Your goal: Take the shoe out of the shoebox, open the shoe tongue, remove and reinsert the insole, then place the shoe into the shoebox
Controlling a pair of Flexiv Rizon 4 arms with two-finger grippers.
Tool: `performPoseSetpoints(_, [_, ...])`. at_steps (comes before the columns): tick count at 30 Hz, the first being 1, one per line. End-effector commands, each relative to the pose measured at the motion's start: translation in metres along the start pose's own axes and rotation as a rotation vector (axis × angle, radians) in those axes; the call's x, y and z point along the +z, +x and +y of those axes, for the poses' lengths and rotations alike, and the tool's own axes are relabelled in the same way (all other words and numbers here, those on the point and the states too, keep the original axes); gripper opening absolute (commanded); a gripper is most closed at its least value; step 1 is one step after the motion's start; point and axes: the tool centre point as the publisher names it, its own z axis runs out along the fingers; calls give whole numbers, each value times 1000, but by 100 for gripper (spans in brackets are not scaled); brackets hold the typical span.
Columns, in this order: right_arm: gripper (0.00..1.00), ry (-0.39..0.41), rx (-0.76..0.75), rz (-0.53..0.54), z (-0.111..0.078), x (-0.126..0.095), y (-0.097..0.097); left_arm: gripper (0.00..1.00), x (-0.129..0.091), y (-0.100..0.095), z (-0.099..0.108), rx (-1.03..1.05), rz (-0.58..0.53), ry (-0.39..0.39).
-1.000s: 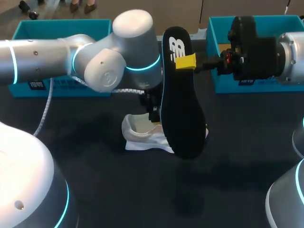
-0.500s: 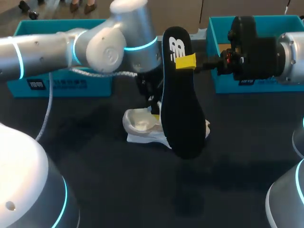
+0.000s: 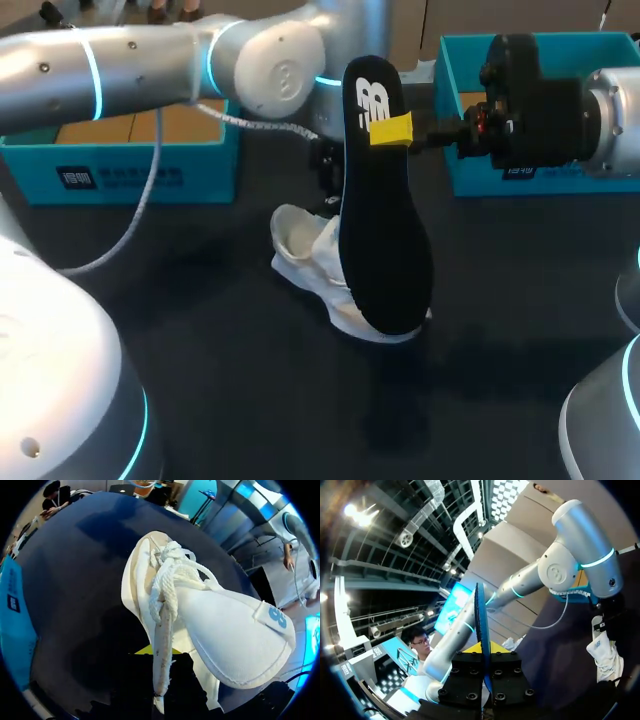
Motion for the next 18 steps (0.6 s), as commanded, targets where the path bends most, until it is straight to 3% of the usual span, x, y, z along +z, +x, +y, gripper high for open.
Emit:
performPoseSetpoints(1, [0,0,2,-3,0,2,0,0,-4,0,-1,146,24,-33])
performPoseSetpoints(12, [0,0,2,-3,0,2,0,0,-4,0,-1,146,24,-33])
performPoseSetpoints(18, [0,0,2,-3,0,2,0,0,-11,-4,-5,292,120,-119])
